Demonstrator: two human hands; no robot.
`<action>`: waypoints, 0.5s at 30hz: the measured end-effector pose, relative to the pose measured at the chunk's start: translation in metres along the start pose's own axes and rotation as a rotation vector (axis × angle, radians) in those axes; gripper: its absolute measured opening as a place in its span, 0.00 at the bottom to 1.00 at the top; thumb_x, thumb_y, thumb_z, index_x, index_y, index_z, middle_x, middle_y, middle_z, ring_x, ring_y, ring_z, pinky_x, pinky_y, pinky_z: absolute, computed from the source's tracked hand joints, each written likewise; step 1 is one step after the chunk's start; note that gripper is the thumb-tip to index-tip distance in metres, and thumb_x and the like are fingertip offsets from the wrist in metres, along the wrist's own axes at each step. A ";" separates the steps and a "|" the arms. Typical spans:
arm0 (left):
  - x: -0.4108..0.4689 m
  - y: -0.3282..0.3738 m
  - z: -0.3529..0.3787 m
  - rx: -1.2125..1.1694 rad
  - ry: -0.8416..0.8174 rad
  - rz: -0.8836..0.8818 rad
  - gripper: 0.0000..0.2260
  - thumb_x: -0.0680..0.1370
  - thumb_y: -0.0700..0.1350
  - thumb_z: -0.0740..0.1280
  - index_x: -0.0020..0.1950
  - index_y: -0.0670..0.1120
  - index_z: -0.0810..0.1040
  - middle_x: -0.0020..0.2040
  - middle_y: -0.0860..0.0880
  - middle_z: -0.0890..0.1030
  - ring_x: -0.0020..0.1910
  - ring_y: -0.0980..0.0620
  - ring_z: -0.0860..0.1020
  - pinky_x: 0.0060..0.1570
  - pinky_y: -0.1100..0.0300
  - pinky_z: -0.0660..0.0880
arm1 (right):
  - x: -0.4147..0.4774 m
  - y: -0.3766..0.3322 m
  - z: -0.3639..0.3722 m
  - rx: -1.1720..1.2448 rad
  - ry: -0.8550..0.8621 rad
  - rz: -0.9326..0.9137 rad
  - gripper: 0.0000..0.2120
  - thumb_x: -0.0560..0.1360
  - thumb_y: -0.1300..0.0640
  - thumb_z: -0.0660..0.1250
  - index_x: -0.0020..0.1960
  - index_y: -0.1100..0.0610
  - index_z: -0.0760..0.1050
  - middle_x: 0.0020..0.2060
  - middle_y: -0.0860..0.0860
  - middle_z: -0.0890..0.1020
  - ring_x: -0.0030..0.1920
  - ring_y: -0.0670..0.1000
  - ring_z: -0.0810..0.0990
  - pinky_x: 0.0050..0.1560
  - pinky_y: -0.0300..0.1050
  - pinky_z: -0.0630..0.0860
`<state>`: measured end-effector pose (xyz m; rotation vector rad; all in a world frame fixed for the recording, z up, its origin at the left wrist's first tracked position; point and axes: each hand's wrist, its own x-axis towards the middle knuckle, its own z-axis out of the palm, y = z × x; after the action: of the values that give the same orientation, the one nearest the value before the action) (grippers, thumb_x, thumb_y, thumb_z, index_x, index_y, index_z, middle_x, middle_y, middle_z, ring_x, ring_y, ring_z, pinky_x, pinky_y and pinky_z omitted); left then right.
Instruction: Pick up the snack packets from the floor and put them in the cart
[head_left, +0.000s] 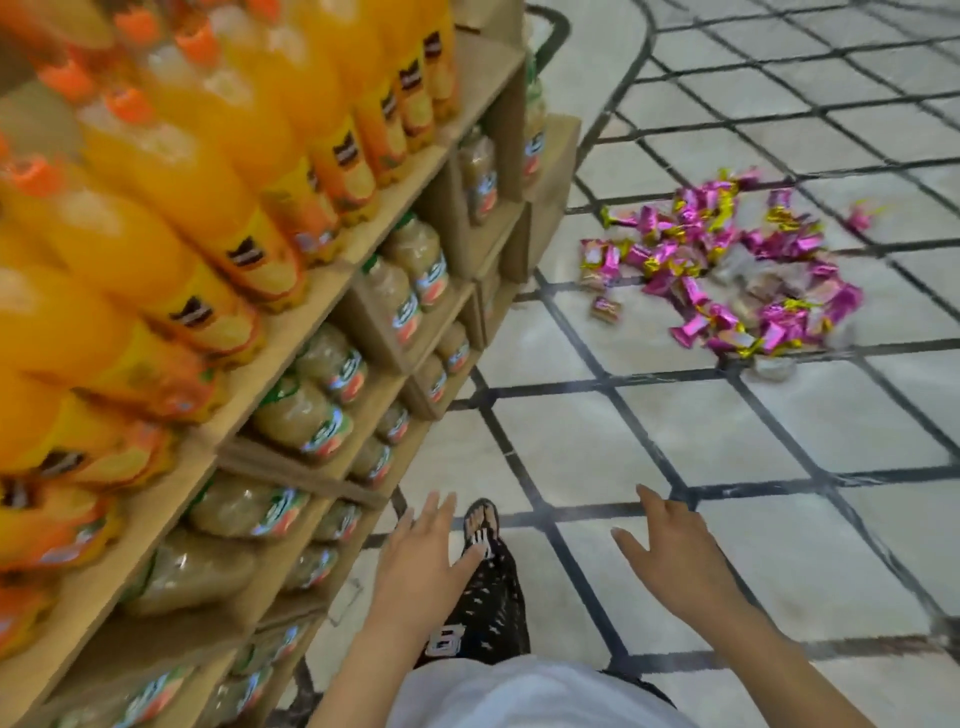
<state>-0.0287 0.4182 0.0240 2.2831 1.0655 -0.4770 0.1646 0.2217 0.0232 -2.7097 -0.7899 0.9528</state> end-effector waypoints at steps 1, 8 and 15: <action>0.020 0.003 -0.015 0.007 -0.005 0.035 0.32 0.80 0.63 0.57 0.81 0.53 0.53 0.81 0.52 0.54 0.79 0.47 0.53 0.77 0.51 0.54 | 0.012 -0.008 -0.008 0.017 0.004 0.028 0.31 0.81 0.42 0.57 0.78 0.53 0.52 0.71 0.57 0.67 0.70 0.56 0.66 0.65 0.48 0.68; 0.149 0.042 -0.100 0.142 -0.020 0.260 0.33 0.81 0.62 0.56 0.81 0.51 0.50 0.81 0.52 0.52 0.79 0.49 0.51 0.75 0.54 0.52 | 0.097 -0.059 -0.051 0.120 0.063 0.143 0.31 0.81 0.42 0.57 0.78 0.53 0.53 0.71 0.58 0.67 0.70 0.57 0.66 0.67 0.50 0.67; 0.240 0.119 -0.118 0.210 -0.118 0.392 0.35 0.80 0.64 0.56 0.81 0.51 0.47 0.81 0.50 0.48 0.79 0.47 0.51 0.77 0.54 0.51 | 0.154 -0.033 -0.097 0.236 0.160 0.264 0.32 0.80 0.41 0.58 0.78 0.52 0.54 0.69 0.56 0.70 0.68 0.56 0.67 0.64 0.47 0.68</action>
<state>0.2219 0.5693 0.0287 2.5303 0.5101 -0.5719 0.3122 0.3333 0.0270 -2.6780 -0.2745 0.8043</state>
